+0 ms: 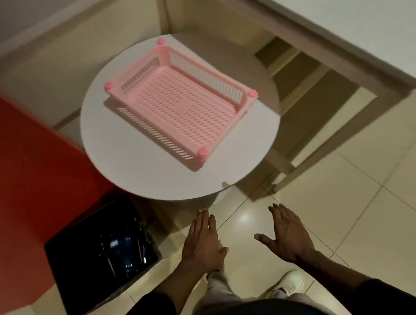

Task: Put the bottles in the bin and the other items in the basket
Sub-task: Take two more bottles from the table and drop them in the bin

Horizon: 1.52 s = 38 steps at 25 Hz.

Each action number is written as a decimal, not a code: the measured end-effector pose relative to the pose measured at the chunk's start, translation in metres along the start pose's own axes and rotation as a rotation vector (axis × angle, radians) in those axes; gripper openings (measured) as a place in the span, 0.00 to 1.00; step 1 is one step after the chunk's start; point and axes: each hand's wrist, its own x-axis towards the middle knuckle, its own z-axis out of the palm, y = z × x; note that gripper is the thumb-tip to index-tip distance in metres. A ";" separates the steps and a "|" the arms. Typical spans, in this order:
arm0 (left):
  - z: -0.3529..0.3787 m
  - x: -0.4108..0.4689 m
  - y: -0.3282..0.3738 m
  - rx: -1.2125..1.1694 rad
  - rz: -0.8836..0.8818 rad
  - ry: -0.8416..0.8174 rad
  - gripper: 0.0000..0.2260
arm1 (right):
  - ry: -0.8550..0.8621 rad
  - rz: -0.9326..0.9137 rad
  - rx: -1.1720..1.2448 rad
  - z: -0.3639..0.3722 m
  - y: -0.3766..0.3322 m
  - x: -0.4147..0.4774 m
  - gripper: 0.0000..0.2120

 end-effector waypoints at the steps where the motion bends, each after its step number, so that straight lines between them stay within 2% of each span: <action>1: 0.003 0.002 0.022 0.019 0.012 0.011 0.46 | 0.008 0.035 0.025 0.000 0.024 -0.010 0.50; 4: 0.016 0.012 0.115 0.048 0.079 0.004 0.46 | 0.021 0.066 0.028 -0.015 0.108 -0.043 0.50; 5: 0.016 0.014 0.118 0.022 0.061 0.011 0.46 | 0.024 0.058 0.040 -0.019 0.108 -0.041 0.50; 9: 0.040 0.020 0.232 0.033 0.133 -0.018 0.46 | 0.056 0.116 0.067 -0.031 0.210 -0.080 0.49; 12: 0.043 0.031 0.276 0.055 0.138 -0.045 0.47 | 0.066 0.144 0.094 -0.039 0.257 -0.098 0.49; 18: 0.031 0.073 0.359 0.129 0.271 -0.057 0.47 | 0.164 0.249 0.169 -0.057 0.343 -0.111 0.49; 28: 0.012 0.227 0.495 0.220 0.459 -0.083 0.45 | 0.226 0.333 0.156 -0.132 0.473 -0.041 0.49; 31: 0.000 0.270 0.537 0.180 0.503 -0.092 0.45 | 0.207 0.350 0.148 -0.161 0.505 -0.022 0.49; 35: -0.010 0.318 0.576 0.142 0.472 -0.071 0.45 | 0.208 0.346 0.115 -0.193 0.546 0.010 0.48; 38: -0.014 0.346 0.589 0.155 0.445 -0.070 0.46 | 0.224 0.388 0.177 -0.209 0.574 0.034 0.48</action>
